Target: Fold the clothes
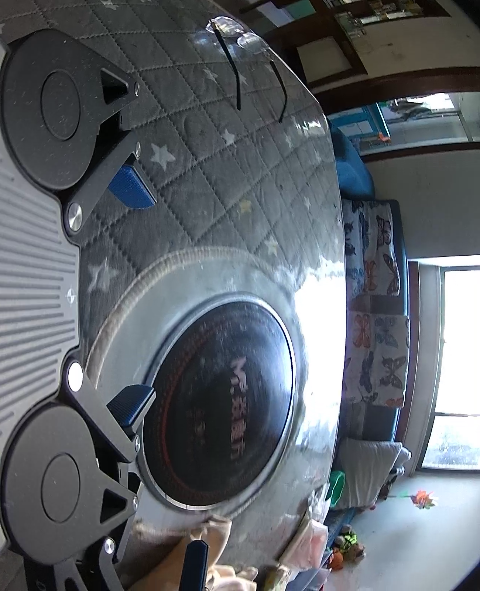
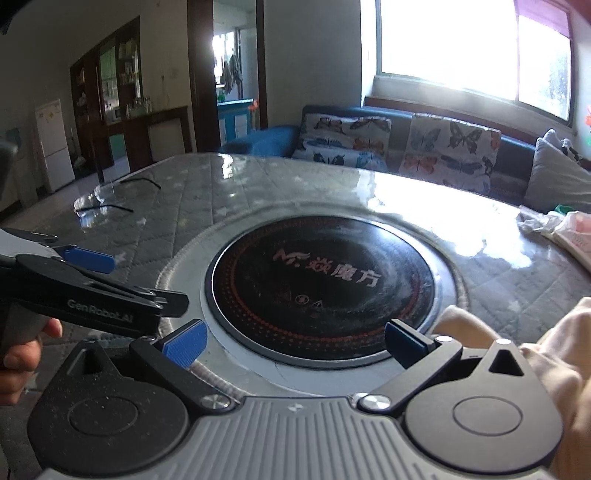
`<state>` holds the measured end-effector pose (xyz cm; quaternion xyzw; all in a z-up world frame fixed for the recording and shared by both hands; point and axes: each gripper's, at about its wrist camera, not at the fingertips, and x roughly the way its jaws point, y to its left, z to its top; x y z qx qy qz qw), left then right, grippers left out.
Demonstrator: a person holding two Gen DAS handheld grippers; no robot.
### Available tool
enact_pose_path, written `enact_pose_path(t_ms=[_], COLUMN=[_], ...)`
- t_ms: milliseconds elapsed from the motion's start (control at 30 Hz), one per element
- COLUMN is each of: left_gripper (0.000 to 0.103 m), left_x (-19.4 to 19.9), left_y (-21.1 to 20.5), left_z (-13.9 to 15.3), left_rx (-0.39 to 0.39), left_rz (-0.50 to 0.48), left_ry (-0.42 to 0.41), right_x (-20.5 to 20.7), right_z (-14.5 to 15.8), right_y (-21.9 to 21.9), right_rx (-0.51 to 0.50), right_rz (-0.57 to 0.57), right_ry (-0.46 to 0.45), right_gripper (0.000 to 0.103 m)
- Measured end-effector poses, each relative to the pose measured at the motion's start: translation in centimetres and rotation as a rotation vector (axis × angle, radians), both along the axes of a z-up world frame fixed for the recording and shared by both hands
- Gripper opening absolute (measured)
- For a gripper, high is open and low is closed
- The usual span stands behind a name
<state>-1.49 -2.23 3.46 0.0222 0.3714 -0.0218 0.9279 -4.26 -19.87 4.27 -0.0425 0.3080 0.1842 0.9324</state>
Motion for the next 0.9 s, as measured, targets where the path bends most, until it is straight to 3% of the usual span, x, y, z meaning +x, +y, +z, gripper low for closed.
enact_pose_path(t_ms=[433,900], left_gripper=[0.103,0.103], left_x=[-1.2,-2.2], left_y=[-4.5,-8.8], left_z=[2.5,4.6], left_rx=[-0.024,-0.005], left_rz=[-0.125,-0.239], left_ry=[-0.020,-0.051], right_x=[-3.9,-7.1], right_z=[2.9,5.3], right_y=[-4.4,-8.4], right_rx=[0.049,0.022], right_rz=[-0.069,-0.117], right_ry=[-0.064,-0.107], right_gripper=[0.103,0.103])
